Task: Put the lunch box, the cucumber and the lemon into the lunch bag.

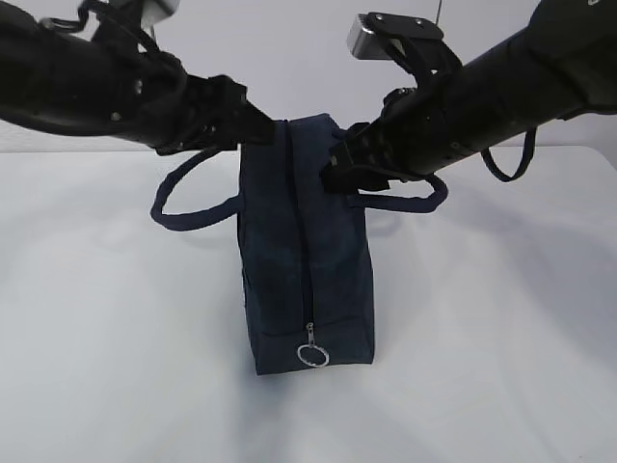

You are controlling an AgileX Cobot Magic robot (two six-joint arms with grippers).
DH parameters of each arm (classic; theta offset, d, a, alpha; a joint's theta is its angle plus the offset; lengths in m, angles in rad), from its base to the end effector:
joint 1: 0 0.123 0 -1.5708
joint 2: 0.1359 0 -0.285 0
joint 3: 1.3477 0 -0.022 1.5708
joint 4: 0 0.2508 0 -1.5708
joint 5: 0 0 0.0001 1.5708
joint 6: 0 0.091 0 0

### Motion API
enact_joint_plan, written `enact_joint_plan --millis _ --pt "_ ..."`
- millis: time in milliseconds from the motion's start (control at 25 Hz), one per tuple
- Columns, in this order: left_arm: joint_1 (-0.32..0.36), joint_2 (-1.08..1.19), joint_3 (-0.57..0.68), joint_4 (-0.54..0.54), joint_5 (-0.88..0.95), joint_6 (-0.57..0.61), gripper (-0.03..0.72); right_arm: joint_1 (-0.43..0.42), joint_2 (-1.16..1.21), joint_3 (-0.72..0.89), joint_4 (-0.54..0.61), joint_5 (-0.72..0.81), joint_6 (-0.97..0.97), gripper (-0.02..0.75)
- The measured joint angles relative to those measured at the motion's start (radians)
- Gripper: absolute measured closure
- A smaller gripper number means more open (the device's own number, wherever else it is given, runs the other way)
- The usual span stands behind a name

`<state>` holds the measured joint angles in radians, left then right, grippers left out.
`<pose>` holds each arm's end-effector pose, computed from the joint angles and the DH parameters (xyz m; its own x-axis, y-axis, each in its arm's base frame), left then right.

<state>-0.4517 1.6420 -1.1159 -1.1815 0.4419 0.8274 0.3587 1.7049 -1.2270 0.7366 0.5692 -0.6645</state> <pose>0.3109 -0.1910 0.2669 -0.7100 0.0259 -0.7037 0.4944 0.7299 -0.4720 0.3379 0.1619 0.2597 -0.6862 -0.2694 -0.6756 -0.5636 0.7841 0.2598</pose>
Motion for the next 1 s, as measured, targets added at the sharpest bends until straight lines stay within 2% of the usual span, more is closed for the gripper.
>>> enact_joint_plan --millis 240,680,1000 --pt "-0.023 -0.088 0.002 -0.008 0.036 0.159 0.298 0.000 -0.002 -0.008 0.000 0.016 0.000 0.454" --pt "-0.041 -0.217 0.236 -0.087 0.021 0.185 0.299 0.000 -0.002 -0.038 0.000 0.029 -0.001 0.454" --pt "-0.173 -0.213 0.295 -0.134 -0.107 0.188 0.299 0.000 -0.002 -0.038 0.001 0.050 -0.008 0.454"
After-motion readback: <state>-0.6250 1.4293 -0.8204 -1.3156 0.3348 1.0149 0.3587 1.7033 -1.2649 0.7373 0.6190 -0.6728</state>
